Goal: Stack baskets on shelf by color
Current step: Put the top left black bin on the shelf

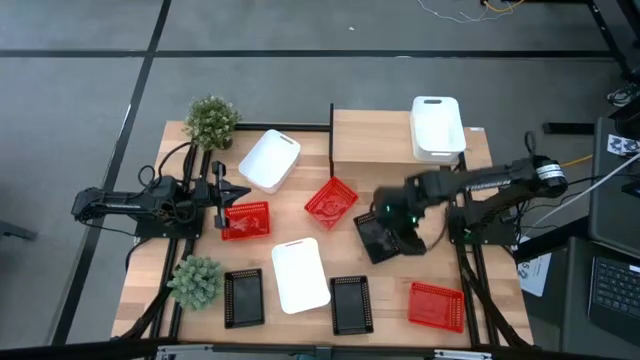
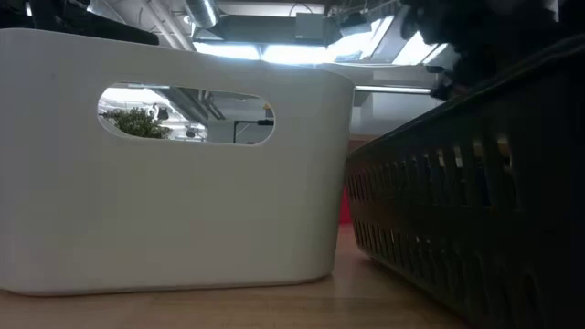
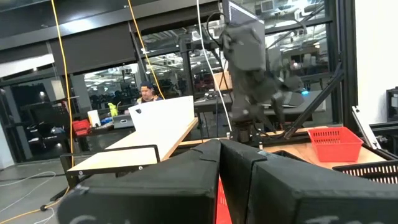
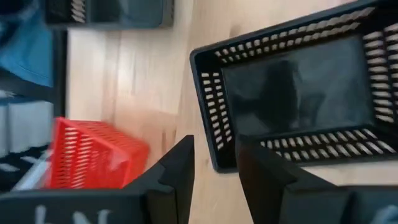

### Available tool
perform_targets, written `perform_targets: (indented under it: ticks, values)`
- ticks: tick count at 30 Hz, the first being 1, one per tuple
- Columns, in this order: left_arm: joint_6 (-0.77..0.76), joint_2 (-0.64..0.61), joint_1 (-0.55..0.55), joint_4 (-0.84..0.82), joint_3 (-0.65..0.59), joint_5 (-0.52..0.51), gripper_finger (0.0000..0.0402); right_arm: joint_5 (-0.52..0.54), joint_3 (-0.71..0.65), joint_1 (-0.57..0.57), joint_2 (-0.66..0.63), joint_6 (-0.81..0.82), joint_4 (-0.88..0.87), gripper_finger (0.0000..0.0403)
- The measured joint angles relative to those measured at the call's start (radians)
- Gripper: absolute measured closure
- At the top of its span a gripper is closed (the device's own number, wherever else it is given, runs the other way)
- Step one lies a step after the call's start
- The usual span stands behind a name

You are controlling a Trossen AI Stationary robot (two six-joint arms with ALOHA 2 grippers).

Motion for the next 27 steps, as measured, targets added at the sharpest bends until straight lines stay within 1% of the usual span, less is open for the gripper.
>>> perform_targets:
  ticks: [2, 7, 11, 17, 20, 24, 27]
  values:
    - [0.0, 0.0, 0.0, 0.0, 0.0, 0.0, 0.0401, 0.036, -0.061, 0.047, 0.0, 0.03, 0.089, 0.0287]
    - [0.0, 0.0, 0.0, 0.0, 0.0, 0.0, 0.0401, 0.057, -0.169, 0.123, 0.0, 0.106, 0.264, 0.0287]
    - [0.0, 0.0, 0.0, 0.0, 0.0, 0.0, 0.0401, 0.122, -0.231, 0.156, 0.0, 0.155, 0.342, 0.0287]
    - [0.0, 0.0, 0.0, -0.003, 0.0, 0.0, 0.0401, 0.13, -0.328, 0.188, 0.003, 0.155, 0.473, 0.0287]
    - [0.0, 0.0, 0.0, -0.003, 0.0, 0.0, 0.0401, 0.182, -0.368, 0.192, 0.008, 0.154, 0.513, 0.0287]
    - [0.0, 0.0, 0.0, -0.003, 0.0, 0.0, 0.0401, 0.26, -0.398, 0.191, 0.008, 0.153, 0.521, 0.0287]
    - [0.0, 0.0, 0.0, -0.003, 0.0, 0.0, 0.0401, 0.281, -0.42, 0.191, 0.008, 0.152, 0.52, 0.0287]
